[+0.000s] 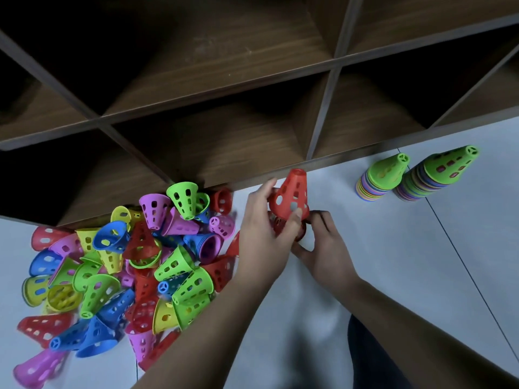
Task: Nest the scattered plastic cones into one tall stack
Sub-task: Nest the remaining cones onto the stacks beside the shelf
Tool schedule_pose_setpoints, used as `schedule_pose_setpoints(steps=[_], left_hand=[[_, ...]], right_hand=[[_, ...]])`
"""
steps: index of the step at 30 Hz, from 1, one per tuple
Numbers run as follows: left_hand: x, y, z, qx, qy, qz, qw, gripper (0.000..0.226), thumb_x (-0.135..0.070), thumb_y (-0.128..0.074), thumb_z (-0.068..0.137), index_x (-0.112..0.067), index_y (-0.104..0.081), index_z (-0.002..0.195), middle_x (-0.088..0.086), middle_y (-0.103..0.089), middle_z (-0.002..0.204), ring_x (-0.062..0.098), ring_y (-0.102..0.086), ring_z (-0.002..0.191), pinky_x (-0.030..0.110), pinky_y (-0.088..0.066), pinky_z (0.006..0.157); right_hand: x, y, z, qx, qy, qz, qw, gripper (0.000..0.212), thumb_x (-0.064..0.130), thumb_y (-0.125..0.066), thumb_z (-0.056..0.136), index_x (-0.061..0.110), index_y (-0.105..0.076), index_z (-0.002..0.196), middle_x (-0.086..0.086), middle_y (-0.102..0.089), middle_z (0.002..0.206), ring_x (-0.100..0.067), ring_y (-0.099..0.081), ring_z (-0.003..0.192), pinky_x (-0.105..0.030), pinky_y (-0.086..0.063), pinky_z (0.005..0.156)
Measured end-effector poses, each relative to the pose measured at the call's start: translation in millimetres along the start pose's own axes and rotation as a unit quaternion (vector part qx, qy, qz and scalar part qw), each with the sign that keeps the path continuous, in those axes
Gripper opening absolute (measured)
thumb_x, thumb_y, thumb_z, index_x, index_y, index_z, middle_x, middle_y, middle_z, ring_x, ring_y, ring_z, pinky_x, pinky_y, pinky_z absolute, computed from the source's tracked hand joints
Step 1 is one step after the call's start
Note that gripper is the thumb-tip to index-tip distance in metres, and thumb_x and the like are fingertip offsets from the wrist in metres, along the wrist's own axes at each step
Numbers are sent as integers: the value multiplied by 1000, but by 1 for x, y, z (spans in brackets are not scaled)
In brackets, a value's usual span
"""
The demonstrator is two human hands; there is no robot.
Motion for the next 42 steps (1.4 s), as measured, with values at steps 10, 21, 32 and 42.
schedule_pose_setpoints(steps=[10, 21, 32, 42], left_hand=[[50, -29, -7, 82, -33, 163, 983, 56, -42, -70, 94, -36, -48, 145, -13, -52, 133, 18, -62, 116, 45, -57, 97], [63, -34, -1, 78, -18, 163, 983, 49, -43, -76, 93, -31, -57, 137, -12, -57, 128, 16, -65, 108, 43, -58, 91], [45, -52, 24, 200, -49, 143, 968, 39, -35, -66, 103, -40, -60, 141, -21, -66, 140, -3, -58, 120, 20, -47, 100], [36, -13, -4, 345, -234, 303, 857, 22, -32, -60, 101, -30, -66, 123, -12, -63, 119, 4, -58, 104, 28, -55, 88]], right_hand=[[-41, -19, -11, 47, -188, 147, 970, 53, 34, -87, 82, 32, -58, 126, 12, -68, 117, -3, -69, 99, -25, -56, 84], [-39, -66, -29, 112, -375, 501, 772, 109, 19, -88, 69, 30, -26, 159, -15, -75, 127, -28, -75, 116, -46, -53, 111], [-77, -17, 11, -22, -366, 533, 762, 67, 12, -71, 100, 30, -37, 155, -20, -76, 122, -38, -73, 116, -43, -56, 105], [-72, -20, 35, 26, -336, 443, 831, 93, 18, -89, 84, 43, -28, 150, -16, -74, 118, -28, -74, 86, -45, -64, 92]])
Point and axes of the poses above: each hand's wrist, its own z-axis towards the middle knuckle, its own y-axis out of the back of the hand, x = y × z, the point moved 9 cm from there along z, towards the middle knuckle
